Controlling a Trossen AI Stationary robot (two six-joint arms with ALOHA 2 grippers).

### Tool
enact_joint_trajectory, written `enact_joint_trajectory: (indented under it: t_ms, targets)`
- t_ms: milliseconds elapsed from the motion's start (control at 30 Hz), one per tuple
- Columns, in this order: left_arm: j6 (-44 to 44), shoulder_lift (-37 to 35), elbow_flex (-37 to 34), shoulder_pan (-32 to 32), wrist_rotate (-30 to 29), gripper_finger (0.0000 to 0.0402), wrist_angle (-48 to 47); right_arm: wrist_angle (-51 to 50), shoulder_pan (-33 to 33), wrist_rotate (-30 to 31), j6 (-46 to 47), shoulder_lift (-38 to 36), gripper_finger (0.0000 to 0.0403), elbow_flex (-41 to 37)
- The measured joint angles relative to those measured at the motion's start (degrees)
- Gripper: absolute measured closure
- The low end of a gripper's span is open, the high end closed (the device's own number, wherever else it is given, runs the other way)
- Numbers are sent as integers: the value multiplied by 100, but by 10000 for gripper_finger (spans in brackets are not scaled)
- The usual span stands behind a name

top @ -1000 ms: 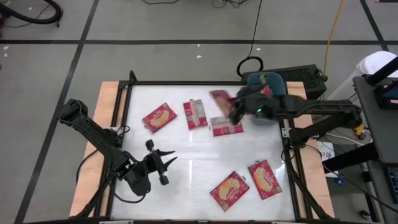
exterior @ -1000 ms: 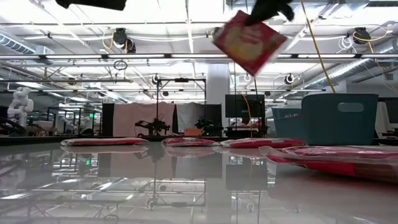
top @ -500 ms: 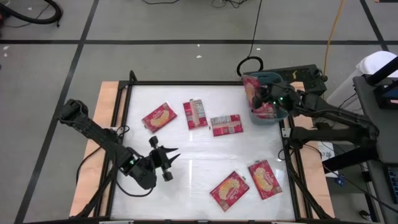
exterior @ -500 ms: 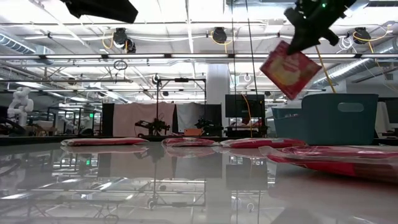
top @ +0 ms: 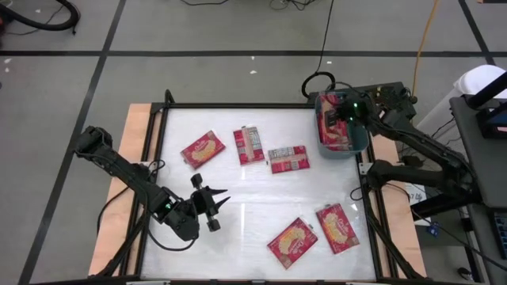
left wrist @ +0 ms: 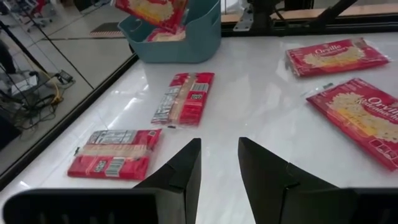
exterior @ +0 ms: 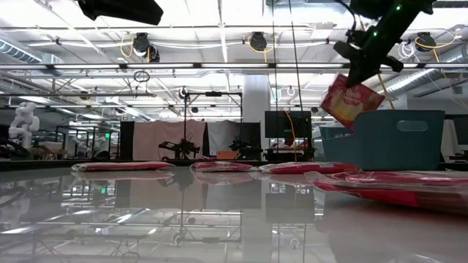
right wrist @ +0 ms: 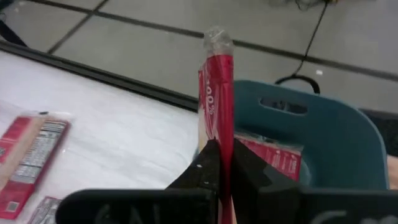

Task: Sort popcorn bags into baskets
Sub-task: Put the red popcorn bag into the blue bin

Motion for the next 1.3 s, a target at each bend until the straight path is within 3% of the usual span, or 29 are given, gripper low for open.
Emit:
enact_joint_trajectory:
  t_ms: [367, 833, 1133, 1300]
  targets:
    - [15, 0, 0, 0, 109, 291, 52, 98, -726, -888, -145, 554, 390, 0]
    - [-43, 0, -2, 0, 177, 291, 53, 26, -1000, -863, -152, 838, 388, 0]
    - [87, 0, -2, 0, 175, 291, 53, 48, -1000, -402, -178, 926, 386, 2]
    - [-8, 0, -2, 0, 175, 291, 53, 44, -982, 2, -290, 928, 350, 2]
